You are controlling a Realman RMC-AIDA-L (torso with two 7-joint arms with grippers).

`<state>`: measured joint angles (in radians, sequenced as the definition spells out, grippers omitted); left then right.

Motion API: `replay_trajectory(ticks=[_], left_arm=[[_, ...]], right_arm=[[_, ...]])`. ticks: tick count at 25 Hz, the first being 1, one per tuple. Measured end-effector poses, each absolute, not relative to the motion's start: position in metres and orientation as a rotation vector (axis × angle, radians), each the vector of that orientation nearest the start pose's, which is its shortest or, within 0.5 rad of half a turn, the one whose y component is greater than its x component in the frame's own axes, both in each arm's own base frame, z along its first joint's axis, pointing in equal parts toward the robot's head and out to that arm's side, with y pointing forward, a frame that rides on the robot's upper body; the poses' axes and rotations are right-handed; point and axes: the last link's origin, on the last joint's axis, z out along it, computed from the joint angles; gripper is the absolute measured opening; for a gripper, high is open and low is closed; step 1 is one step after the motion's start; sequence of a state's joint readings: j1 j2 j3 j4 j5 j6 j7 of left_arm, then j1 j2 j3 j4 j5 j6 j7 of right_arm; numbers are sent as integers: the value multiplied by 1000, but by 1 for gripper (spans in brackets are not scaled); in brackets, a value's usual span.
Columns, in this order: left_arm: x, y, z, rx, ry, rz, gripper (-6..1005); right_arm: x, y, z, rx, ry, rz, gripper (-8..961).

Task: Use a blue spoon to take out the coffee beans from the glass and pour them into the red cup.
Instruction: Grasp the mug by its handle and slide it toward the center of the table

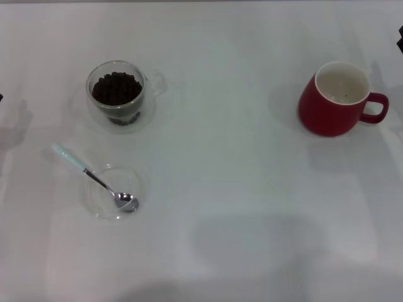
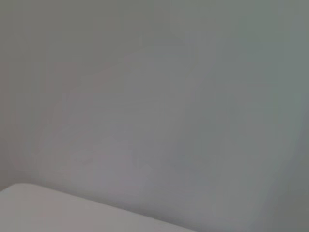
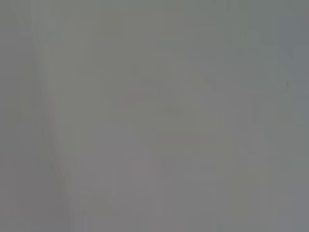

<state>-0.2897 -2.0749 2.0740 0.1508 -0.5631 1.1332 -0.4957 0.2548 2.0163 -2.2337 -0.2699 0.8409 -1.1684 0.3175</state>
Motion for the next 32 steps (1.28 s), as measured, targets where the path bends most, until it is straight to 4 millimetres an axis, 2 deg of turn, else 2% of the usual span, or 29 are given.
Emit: replay_trajectory(ticks=[7, 11, 16, 17, 23, 27, 32], left_arm=[[-376, 280, -15, -1518, -897, -788, 889], [-376, 280, -15, -1517, -899, -790, 889], [-374, 282, -15, -1520, -897, -797, 889], [-374, 282, -15, -1520, -896, -798, 889], [-371, 287, -16, -1527, -895, -801, 890], [-368, 291, -16, -1530, -891, -806, 890], [-365, 297, -16, -1537, -888, -810, 890]], right_arm=[[377, 279, 9, -1460, 758, 752, 807], [382, 266, 7, -1471, 763, 740, 797], [390, 232, 8, -1454, 761, 762, 784], [392, 216, 7, -1480, 756, 764, 781], [398, 190, -1, -1548, 788, 747, 765], [398, 185, -10, -1589, 829, 748, 754], [398, 194, -19, -1624, 866, 717, 741]])
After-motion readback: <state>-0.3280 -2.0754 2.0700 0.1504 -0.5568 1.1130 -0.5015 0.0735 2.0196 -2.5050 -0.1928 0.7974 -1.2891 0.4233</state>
